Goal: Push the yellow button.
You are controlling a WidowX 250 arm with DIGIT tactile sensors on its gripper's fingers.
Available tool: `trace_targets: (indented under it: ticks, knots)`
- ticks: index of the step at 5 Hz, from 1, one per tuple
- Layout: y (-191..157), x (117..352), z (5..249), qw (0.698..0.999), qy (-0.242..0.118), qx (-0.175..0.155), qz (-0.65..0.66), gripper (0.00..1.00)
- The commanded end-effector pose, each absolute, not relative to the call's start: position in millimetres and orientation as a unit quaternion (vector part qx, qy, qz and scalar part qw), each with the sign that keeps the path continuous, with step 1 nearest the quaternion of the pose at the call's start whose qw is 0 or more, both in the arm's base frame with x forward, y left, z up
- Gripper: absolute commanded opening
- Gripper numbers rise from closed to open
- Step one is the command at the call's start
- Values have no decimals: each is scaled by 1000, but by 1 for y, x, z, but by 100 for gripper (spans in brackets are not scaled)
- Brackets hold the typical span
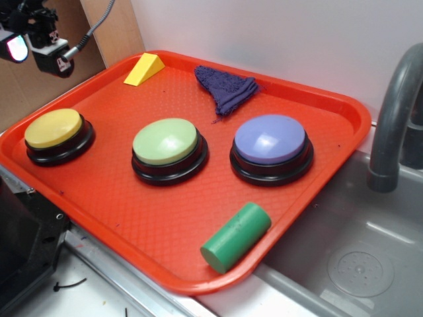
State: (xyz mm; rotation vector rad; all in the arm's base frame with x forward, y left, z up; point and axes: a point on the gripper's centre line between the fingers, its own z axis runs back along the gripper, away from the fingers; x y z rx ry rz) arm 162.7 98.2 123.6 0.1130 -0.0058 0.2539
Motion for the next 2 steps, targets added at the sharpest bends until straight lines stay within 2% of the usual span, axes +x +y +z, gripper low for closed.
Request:
trace_targets:
  ticks: [1, 2]
  knots:
    - [102, 169, 139, 990, -29, 70, 116, 100]
    - [100, 168, 140, 990, -38, 73, 110, 100]
